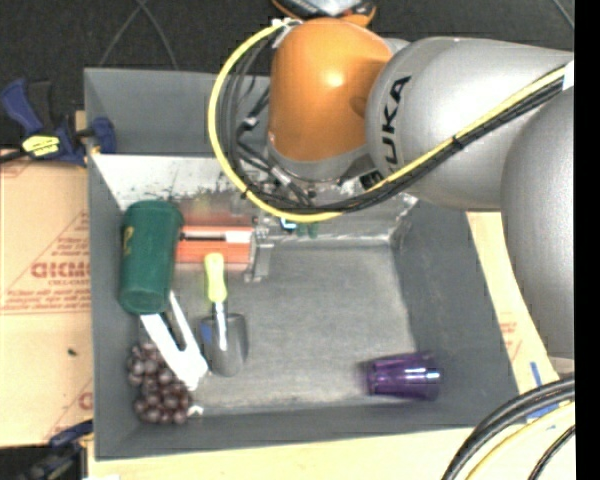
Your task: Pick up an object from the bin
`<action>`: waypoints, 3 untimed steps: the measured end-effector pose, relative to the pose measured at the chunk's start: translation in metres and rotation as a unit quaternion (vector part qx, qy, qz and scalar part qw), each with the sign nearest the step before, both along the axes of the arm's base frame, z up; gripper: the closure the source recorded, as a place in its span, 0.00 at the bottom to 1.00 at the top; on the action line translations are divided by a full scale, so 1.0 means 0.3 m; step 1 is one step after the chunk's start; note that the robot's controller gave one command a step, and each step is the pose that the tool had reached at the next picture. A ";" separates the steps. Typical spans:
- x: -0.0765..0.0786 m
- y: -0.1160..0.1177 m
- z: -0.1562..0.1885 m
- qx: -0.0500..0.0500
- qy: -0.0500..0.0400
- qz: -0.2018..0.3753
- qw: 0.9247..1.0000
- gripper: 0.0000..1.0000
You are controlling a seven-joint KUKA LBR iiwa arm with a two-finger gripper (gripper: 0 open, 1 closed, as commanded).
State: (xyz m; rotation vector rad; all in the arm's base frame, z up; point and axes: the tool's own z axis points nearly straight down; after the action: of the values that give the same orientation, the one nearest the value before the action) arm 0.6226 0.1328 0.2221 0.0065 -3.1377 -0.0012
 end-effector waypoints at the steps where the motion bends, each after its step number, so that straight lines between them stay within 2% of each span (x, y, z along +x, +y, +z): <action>1: 0.004 -0.003 0.018 0.001 -0.004 -0.002 1.000 0.00; 2: -0.013 0.026 -0.387 0.000 -0.006 0.249 0.969 0.00; 3: 0.003 0.025 -0.200 0.000 -0.007 0.310 0.951 0.00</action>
Offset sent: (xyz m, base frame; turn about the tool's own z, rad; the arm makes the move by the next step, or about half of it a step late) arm -0.0076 0.0100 -0.1521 -0.6365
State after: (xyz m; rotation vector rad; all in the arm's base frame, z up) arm 0.6234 0.1403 0.1623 0.9820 -2.9958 0.0012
